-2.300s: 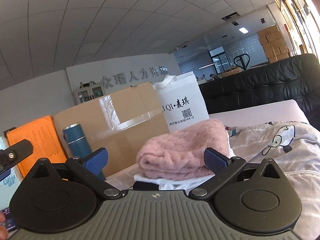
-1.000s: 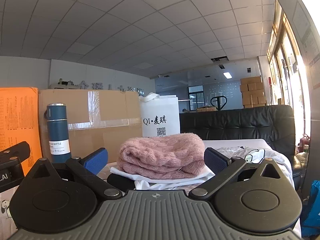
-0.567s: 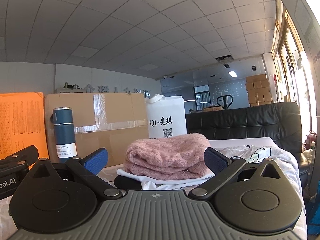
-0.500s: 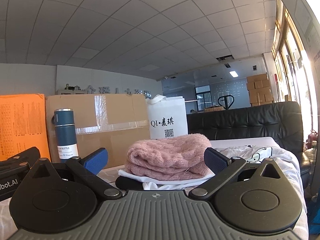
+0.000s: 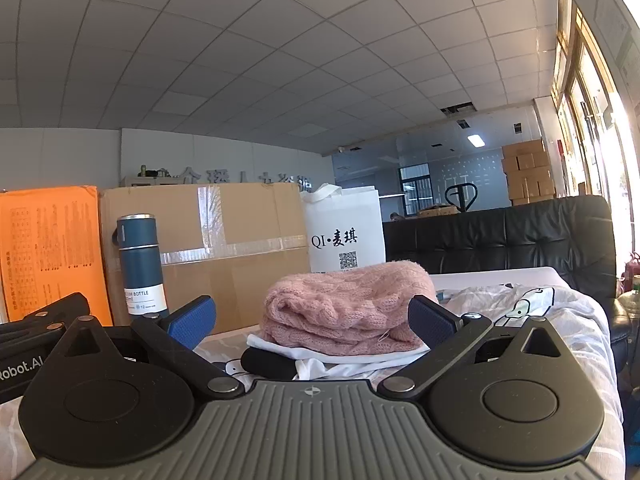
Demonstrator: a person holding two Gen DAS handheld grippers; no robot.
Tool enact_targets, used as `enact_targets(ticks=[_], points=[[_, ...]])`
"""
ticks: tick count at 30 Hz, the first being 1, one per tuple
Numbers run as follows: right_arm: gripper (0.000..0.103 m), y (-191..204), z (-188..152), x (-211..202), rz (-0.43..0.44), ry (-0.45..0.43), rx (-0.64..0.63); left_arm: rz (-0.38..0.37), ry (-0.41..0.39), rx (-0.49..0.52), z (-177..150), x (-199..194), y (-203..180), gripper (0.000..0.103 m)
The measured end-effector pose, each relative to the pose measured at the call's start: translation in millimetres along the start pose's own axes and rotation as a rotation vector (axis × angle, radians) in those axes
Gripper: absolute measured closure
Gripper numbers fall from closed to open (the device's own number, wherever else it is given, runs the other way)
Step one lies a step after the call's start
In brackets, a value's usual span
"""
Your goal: Fold clothes
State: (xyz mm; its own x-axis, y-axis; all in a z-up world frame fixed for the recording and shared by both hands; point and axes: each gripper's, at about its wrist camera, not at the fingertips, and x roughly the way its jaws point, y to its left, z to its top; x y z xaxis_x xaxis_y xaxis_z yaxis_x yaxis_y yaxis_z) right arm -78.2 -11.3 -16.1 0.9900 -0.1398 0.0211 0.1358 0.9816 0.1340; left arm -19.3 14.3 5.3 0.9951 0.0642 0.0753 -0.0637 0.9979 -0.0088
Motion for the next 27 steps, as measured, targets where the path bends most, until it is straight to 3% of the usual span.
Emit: enact_targets(ticks=[27], points=[[0.000,0.7,0.0,0.3,0.004,0.009,0.000,0.000,0.006,-0.004,-0.2,0.0,1.1,0.000]])
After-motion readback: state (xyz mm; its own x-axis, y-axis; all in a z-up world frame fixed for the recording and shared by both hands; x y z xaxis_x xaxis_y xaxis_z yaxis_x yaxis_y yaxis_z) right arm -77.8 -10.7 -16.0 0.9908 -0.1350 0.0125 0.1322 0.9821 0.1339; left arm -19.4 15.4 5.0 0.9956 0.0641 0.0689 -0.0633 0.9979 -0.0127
